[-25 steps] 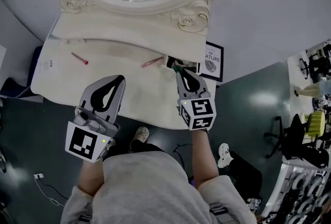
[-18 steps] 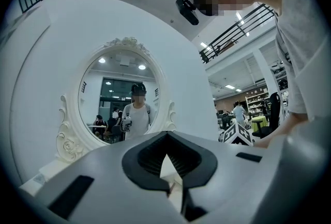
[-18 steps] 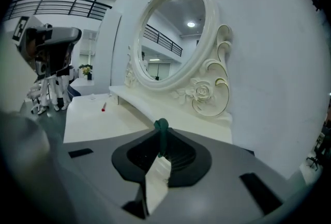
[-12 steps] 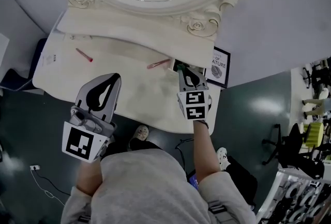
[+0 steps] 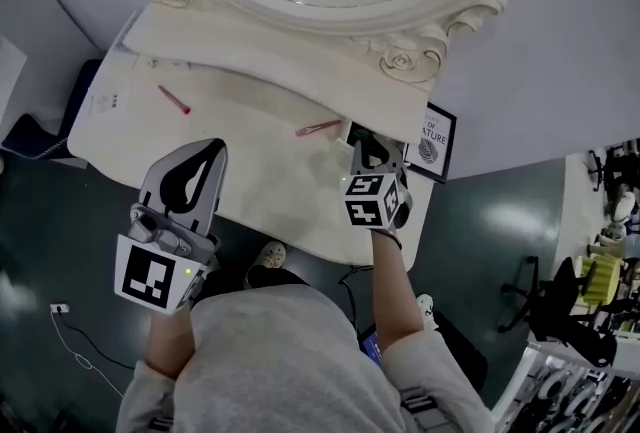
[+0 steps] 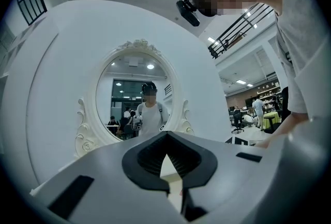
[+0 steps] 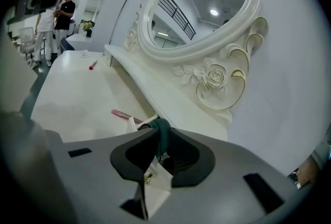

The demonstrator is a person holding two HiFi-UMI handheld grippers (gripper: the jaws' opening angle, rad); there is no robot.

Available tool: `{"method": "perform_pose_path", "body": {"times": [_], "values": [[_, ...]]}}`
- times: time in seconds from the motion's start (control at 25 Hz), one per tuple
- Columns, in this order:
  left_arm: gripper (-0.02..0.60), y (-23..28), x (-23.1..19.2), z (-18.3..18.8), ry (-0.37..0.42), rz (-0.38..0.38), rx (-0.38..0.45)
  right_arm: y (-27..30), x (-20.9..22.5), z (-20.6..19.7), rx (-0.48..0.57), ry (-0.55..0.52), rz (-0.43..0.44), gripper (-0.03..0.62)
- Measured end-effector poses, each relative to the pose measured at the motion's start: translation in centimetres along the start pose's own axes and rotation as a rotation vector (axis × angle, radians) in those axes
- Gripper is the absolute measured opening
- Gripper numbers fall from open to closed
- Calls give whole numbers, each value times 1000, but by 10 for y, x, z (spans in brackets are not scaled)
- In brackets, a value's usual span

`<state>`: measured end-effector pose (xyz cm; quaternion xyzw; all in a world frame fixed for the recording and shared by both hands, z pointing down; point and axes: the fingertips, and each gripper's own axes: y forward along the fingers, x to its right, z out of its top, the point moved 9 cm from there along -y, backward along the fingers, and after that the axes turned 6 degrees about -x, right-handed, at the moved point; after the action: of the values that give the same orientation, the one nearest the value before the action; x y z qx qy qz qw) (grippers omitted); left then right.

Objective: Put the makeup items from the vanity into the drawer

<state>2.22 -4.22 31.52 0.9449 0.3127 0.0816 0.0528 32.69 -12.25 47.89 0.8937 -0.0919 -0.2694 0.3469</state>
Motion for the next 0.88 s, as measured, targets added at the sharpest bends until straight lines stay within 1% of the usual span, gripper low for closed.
{"method": "perform_pose_path", "body": {"times": [0.08, 0.16, 0.28, 0.48, 0.64, 0.88], "values": [[11, -1, 0, 0, 3, 3, 2, 2, 1, 1, -7, 11, -4, 68], [11, -2, 0, 1, 5, 5, 3, 3, 4, 1, -9, 42, 7, 83], [11, -5, -2, 2, 3, 11, -1, 2, 8, 0, -5, 105, 30, 115], [11, -8, -2, 2, 7, 14, 5, 1, 10, -5, 10, 210, 80, 137], [11, -11, -2, 1, 11, 8, 3, -1, 9, -7, 35, 238, 79, 140], [11, -16, -4, 1, 11, 6, 16, -11, 11, -4, 76, 269, 52, 143]]}}
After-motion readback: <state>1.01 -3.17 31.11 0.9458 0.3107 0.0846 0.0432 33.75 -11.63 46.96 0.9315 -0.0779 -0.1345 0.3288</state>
